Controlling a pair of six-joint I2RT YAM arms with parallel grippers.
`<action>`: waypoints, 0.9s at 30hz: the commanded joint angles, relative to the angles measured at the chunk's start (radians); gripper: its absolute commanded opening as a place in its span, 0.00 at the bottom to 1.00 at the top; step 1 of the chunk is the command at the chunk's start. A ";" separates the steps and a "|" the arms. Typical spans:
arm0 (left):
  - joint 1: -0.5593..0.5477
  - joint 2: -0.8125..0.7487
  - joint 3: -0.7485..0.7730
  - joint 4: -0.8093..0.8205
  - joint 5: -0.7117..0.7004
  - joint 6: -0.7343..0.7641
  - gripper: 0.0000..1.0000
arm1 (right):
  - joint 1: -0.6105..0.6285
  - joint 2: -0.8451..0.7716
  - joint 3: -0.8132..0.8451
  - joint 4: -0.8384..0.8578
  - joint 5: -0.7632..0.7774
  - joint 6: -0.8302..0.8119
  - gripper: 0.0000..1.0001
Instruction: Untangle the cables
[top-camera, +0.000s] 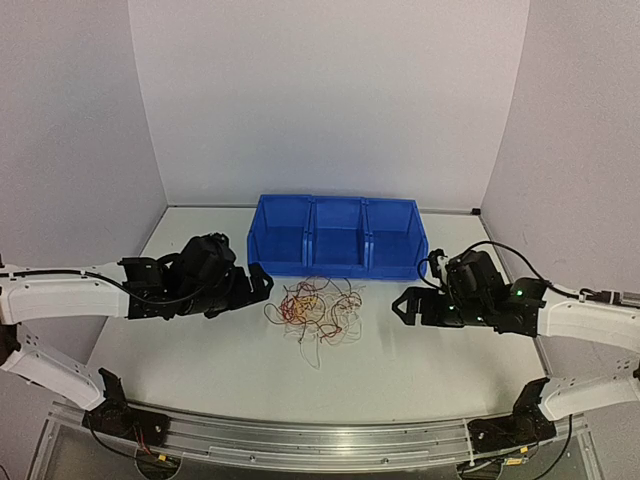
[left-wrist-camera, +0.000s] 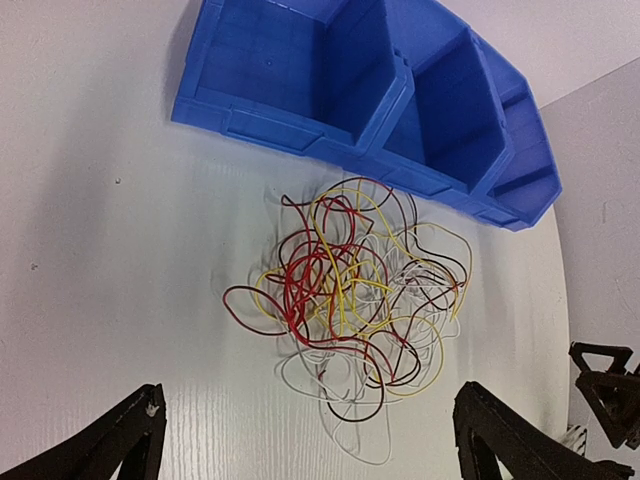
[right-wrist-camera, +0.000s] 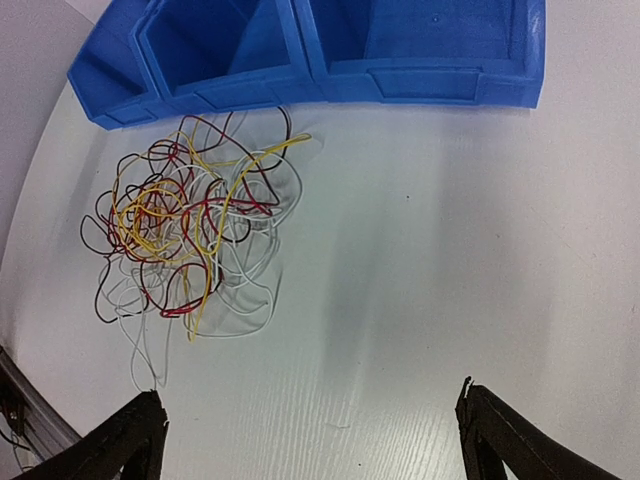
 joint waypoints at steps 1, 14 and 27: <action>-0.001 -0.005 -0.004 0.004 0.025 -0.001 1.00 | 0.001 0.014 0.033 0.009 -0.016 -0.025 0.98; -0.001 0.364 0.208 0.071 0.178 0.093 1.00 | 0.002 0.131 0.101 0.007 -0.046 -0.104 0.98; 0.003 0.652 0.413 -0.005 0.107 0.107 0.92 | 0.001 0.441 0.319 0.006 -0.007 0.036 0.82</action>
